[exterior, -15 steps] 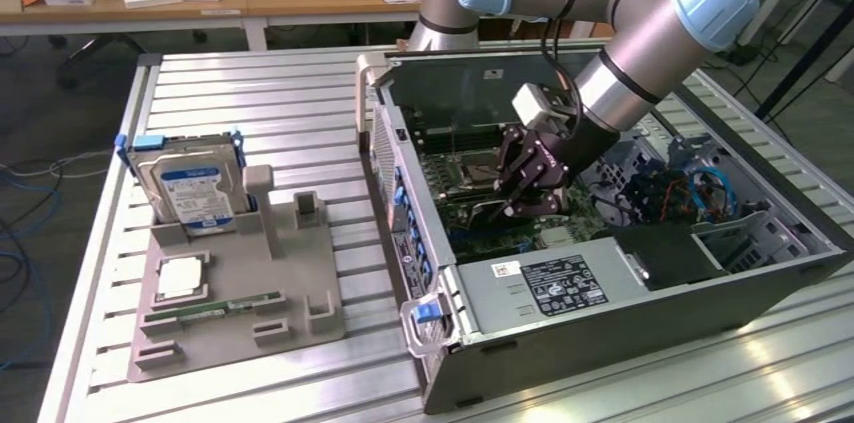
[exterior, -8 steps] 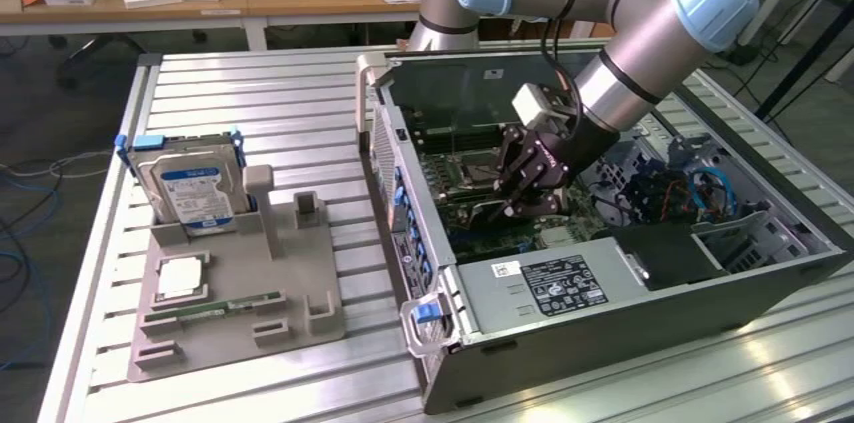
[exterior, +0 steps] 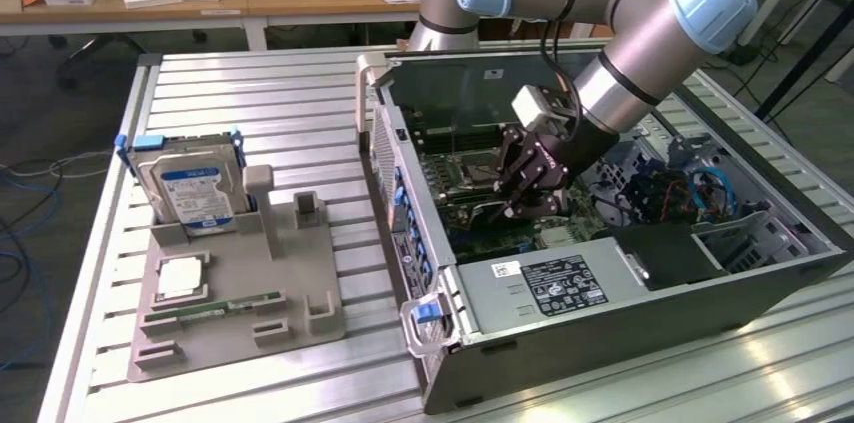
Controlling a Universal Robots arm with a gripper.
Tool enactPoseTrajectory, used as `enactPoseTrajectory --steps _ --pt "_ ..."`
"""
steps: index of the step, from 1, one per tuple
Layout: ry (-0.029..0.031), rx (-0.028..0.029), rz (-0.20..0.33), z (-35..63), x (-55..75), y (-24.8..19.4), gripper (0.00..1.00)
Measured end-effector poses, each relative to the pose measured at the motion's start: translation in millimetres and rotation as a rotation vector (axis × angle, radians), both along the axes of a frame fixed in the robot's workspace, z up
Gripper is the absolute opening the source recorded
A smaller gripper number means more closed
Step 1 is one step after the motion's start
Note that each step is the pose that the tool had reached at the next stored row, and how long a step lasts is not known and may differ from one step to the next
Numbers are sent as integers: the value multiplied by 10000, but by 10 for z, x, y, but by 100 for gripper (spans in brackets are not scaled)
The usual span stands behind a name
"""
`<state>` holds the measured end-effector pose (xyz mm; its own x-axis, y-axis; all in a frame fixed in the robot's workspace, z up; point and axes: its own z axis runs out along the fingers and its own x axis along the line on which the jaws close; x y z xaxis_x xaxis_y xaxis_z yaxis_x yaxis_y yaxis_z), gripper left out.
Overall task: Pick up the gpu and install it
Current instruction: 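Insert the gpu into the slot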
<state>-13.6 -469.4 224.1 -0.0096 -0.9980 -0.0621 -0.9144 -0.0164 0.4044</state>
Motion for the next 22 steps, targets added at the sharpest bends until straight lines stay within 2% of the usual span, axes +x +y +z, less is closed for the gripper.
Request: enactPoseTrajectory --steps 16,18,19,20,22 --pt "2 1 -3 0 -1 2 26" --pt "-1 24 -8 -8 -3 5 27" --pt "-1 15 -8 -6 -3 4 33" --pt "1 3 -6 -1 -2 3 33" --pt "2 1 -3 0 -1 2 45"
